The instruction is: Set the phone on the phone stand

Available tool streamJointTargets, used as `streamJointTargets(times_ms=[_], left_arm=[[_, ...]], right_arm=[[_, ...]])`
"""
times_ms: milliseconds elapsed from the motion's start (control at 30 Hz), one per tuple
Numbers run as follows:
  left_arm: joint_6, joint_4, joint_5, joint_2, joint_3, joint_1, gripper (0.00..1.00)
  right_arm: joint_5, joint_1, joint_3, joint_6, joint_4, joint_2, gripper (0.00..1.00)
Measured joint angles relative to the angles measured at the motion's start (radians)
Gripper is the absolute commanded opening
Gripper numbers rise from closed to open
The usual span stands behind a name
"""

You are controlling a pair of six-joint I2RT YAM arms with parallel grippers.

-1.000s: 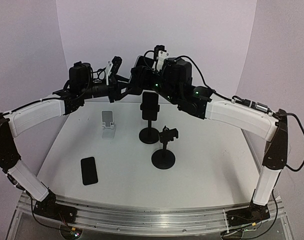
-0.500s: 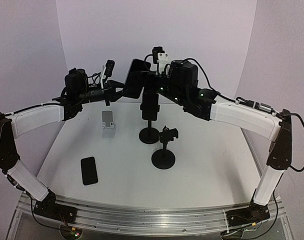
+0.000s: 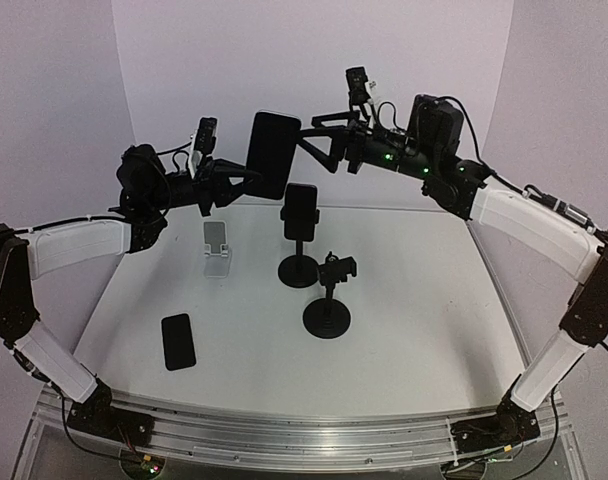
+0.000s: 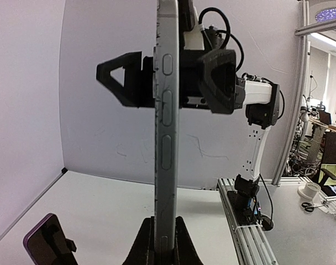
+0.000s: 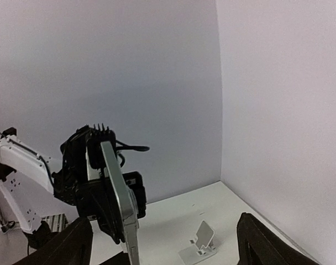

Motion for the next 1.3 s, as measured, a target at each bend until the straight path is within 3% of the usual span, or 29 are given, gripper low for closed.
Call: streamJointTargets(times_ms=[233,500,600,633,667,767,867,1100,1300], left_arm=[[-0.037,0.065,0.006,0.005,0.000,-0.011,0.00],[-0.058,0.071,-0.010,0.006,0.000,-0.011,0.00],[-0.078,0.066,-0.003,0.006,0.000,-0.009,0.01],[-0.079,0.064,-0.001,0.006,0.000,-0.010,0.06],[-0.078,0.060,0.000,0.006,0.000,-0.010,0.13],[-0.052,0.032,0.010,0.006,0.000,-0.010,0.51],[0.005,-0.025,0.039,0.006,0.001,-0.010,0.68],[0.256,-0.383,0.109,0.006,0.105,0.007,0.75],[0.477,-0.685,0.159,0.040,0.304,0.012,0.64]], right_arm=[[-0.162,0.006,0.055,0.011,-0.010,0.105,0.53],[-0.285,0.009,0.115,0.063,0.009,0.163,0.00],[-0.317,0.010,0.116,0.055,0.015,0.164,0.00],[-0.322,0.010,0.115,0.052,0.015,0.164,0.00],[-0.324,0.010,0.113,0.049,0.016,0.164,0.00],[-0.315,0.010,0.089,0.038,0.023,0.159,0.00],[-0.273,0.010,0.028,0.012,0.000,0.138,0.00],[-0.162,0.018,-0.025,-0.104,-0.155,0.098,0.00],[-0.124,0.058,-0.024,-0.215,-0.261,0.067,0.00]])
